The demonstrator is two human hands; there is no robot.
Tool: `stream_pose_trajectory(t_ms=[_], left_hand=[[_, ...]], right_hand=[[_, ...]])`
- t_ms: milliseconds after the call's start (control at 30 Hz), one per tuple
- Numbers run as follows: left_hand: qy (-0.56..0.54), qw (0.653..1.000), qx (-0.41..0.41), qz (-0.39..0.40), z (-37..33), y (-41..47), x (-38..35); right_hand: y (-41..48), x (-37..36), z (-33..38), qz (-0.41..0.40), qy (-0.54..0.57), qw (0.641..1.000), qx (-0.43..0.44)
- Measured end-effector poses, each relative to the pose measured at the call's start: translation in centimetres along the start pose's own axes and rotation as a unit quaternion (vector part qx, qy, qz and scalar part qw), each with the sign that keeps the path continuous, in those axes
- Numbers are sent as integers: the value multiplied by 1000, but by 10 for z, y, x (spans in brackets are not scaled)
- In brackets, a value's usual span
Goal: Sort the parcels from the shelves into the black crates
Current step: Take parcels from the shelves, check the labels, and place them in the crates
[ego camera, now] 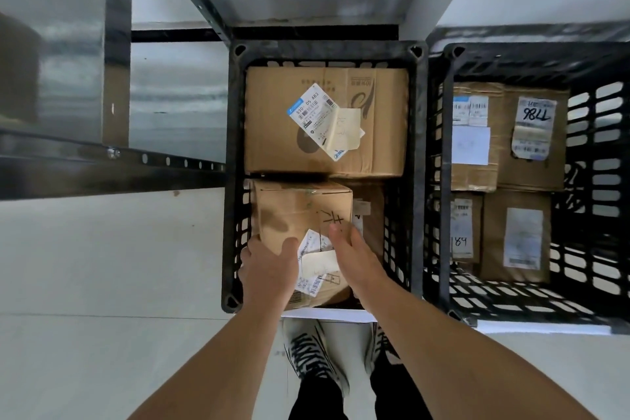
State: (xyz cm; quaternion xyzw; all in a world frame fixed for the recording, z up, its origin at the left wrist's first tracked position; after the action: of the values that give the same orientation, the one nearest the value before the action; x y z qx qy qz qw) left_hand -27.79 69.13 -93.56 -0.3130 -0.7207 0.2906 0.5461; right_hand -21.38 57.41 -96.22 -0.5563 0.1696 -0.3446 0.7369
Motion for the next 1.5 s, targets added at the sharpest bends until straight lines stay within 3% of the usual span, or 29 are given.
stream_pose_trajectory(t_ms=[200, 333, 400, 500, 633, 767, 1000, 1133, 1267, 1400, 1500], left_hand=[[0, 1000, 20, 12, -3, 39, 9], [144, 987, -60, 35, -6, 53, 11], [162, 983, -83, 34, 0, 60, 10], [134, 986, -97, 27, 2, 56, 9], [-8, 998, -21, 55, 1, 32, 13], [-31, 994, 7, 104, -10, 9, 7], [-115, 976, 44, 179, -28, -8, -33], [-120, 975, 54, 177, -27, -11, -45], [-114, 975, 49, 186, -24, -11, -49], [-79, 979, 31, 185, -36, -11, -55], [-51, 981, 30, 185, -42, -12, -58]], right_hand=[[-2, -11, -5, 34, 15, 999, 21], [3, -17, -1, 45, 31, 998, 16], [8, -18, 0, 45, 35, 998, 22], [9, -17, -4, 33, 44, 998, 19], [5, -13, -9, -8, 17, 1000, 1], [-7, 10, -9, -31, 18, 999, 2], [-17, 56, -12, -139, 16, 990, -15], [-25, 67, -14, -179, 18, 984, 8], [-27, 66, -16, -219, -10, 975, -27], [-20, 77, -5, -207, -68, 974, -65], [-18, 78, -2, -213, -122, 969, -26]])
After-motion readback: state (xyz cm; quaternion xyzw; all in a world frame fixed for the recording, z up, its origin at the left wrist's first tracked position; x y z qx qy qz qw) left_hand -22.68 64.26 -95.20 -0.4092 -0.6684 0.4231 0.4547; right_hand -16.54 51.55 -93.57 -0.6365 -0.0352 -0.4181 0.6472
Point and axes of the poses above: each hand's wrist, its own y-axis towards the middle knuckle, its own x-axis out of the back of the hand, z = x × y, the point moved 1 cm from there along y, towards the middle knuckle, and after that the axes turned 6 degrees about -y, right-handed, at the moved point
